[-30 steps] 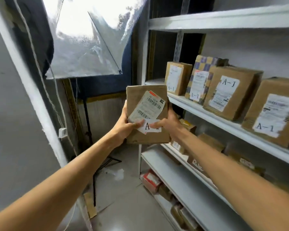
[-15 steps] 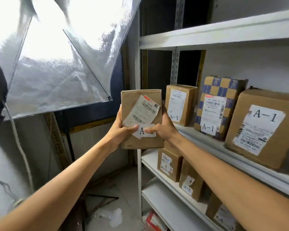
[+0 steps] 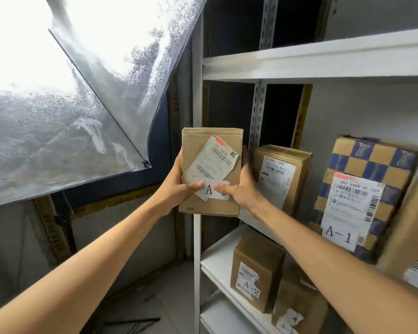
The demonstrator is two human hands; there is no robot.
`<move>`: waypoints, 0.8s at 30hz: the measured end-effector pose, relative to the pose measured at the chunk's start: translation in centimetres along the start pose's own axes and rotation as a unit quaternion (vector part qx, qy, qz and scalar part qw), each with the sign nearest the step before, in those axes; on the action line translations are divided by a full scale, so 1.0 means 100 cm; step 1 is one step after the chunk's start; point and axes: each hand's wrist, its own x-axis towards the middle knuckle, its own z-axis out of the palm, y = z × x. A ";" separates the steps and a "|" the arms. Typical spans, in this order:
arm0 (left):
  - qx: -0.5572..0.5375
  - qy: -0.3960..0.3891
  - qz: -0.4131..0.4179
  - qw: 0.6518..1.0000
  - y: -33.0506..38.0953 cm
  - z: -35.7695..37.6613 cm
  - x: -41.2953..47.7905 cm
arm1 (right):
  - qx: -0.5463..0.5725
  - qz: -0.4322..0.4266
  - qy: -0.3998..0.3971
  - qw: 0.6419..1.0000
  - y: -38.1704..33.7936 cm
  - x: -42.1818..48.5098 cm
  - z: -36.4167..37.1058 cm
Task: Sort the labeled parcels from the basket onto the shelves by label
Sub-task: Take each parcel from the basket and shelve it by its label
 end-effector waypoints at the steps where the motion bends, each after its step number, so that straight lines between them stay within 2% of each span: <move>1: -0.001 -0.016 0.005 1.000 -0.001 -0.005 0.007 | -0.003 0.001 0.007 1.000 0.000 0.006 0.001; 5: 0.005 -0.038 0.034 0.999 -0.006 -0.015 0.036 | -0.007 -0.007 0.059 0.998 0.001 0.030 0.004; 11: 0.033 -0.017 0.061 0.997 -0.035 -0.010 0.061 | -0.020 0.001 0.152 0.988 0.017 0.044 0.014; 19: 0.030 -0.006 0.088 0.996 -0.067 0.012 0.082 | -0.077 0.036 0.233 0.969 0.033 0.052 0.013; 24: 0.005 -0.032 0.035 0.999 -0.072 0.018 0.103 | -0.114 0.057 0.267 0.955 0.033 0.058 0.015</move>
